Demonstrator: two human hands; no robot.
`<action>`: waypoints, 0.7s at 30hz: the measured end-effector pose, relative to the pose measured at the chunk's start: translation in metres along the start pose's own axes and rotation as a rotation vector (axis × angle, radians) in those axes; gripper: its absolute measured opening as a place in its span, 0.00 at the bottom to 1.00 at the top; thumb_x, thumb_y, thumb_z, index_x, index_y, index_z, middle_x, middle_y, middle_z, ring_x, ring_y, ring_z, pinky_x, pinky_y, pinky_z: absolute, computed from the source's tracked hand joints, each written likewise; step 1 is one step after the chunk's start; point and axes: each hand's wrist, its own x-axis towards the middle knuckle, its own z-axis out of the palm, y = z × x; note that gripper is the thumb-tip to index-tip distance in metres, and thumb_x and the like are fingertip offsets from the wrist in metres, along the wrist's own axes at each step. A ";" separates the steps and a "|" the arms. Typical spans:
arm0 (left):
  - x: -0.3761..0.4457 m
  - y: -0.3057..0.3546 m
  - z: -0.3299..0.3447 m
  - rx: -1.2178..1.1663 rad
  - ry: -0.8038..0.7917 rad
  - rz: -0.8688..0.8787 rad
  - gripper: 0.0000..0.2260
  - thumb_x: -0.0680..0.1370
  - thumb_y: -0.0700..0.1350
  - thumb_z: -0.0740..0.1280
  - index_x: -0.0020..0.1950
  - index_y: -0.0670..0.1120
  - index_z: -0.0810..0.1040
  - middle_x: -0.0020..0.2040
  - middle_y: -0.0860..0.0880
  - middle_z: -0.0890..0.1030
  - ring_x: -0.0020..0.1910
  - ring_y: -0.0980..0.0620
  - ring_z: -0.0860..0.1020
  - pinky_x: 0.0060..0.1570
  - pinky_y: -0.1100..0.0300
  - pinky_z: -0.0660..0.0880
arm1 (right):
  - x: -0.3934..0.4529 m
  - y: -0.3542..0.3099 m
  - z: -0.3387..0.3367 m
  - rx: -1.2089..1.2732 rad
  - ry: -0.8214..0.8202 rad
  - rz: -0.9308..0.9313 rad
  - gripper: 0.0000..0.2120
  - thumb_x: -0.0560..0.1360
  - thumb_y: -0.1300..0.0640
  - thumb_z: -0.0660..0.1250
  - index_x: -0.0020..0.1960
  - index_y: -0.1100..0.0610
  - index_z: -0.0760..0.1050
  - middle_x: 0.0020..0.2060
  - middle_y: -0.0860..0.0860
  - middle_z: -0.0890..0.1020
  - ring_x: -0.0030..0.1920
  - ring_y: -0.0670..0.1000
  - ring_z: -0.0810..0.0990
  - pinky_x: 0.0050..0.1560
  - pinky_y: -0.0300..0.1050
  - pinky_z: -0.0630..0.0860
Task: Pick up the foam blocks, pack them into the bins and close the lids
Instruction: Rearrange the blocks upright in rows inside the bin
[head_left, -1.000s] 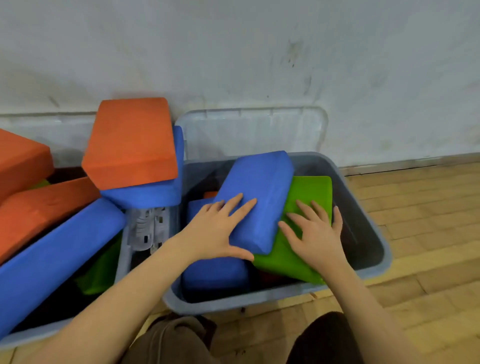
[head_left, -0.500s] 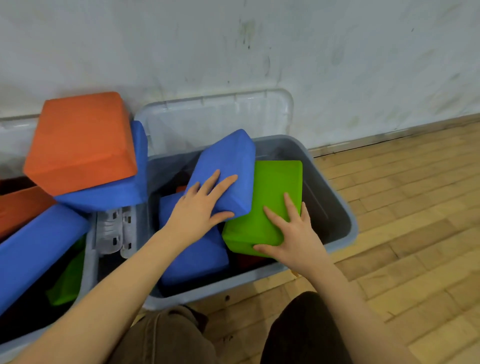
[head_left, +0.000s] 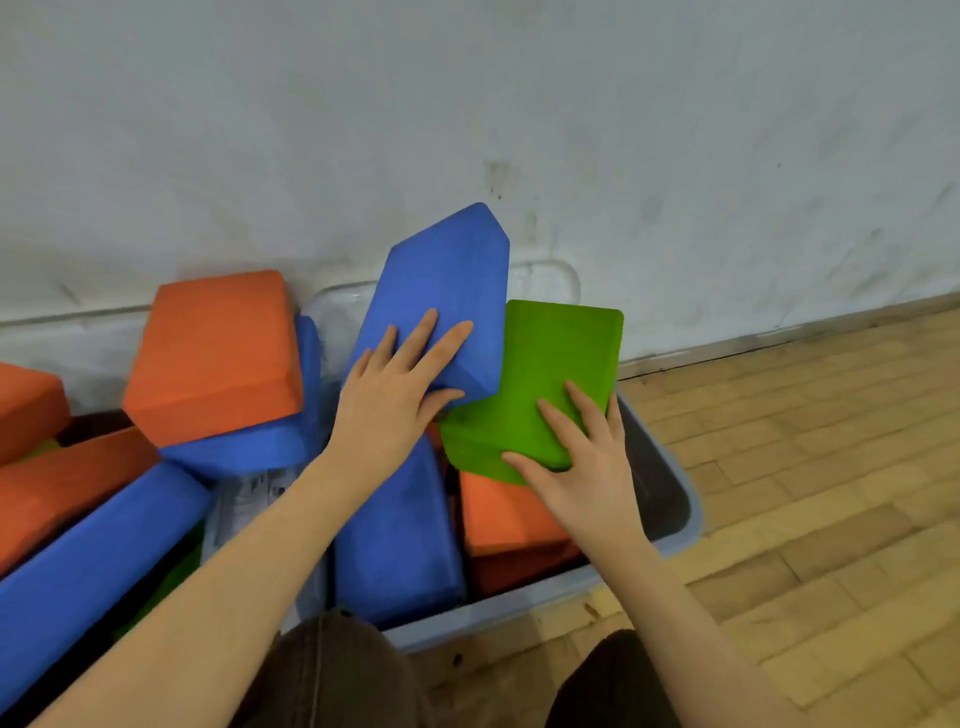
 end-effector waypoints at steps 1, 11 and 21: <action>0.005 -0.002 -0.011 0.040 0.024 -0.001 0.24 0.75 0.56 0.57 0.71 0.55 0.62 0.69 0.44 0.72 0.60 0.32 0.74 0.50 0.42 0.76 | 0.009 -0.006 -0.002 0.018 0.033 -0.003 0.31 0.66 0.36 0.67 0.60 0.57 0.78 0.65 0.58 0.73 0.68 0.70 0.64 0.67 0.62 0.59; -0.004 -0.060 -0.109 0.323 0.116 -0.105 0.33 0.68 0.47 0.76 0.68 0.53 0.64 0.64 0.41 0.76 0.53 0.30 0.77 0.45 0.39 0.77 | 0.072 -0.090 0.010 0.148 0.134 -0.149 0.28 0.61 0.49 0.79 0.58 0.59 0.79 0.64 0.59 0.74 0.69 0.70 0.62 0.62 0.63 0.65; -0.055 -0.130 -0.101 0.427 -0.050 -0.179 0.41 0.60 0.45 0.81 0.67 0.52 0.65 0.60 0.43 0.79 0.52 0.31 0.78 0.48 0.40 0.76 | 0.076 -0.126 0.048 0.271 0.103 -0.125 0.26 0.62 0.49 0.79 0.58 0.57 0.79 0.64 0.58 0.74 0.69 0.66 0.64 0.67 0.63 0.64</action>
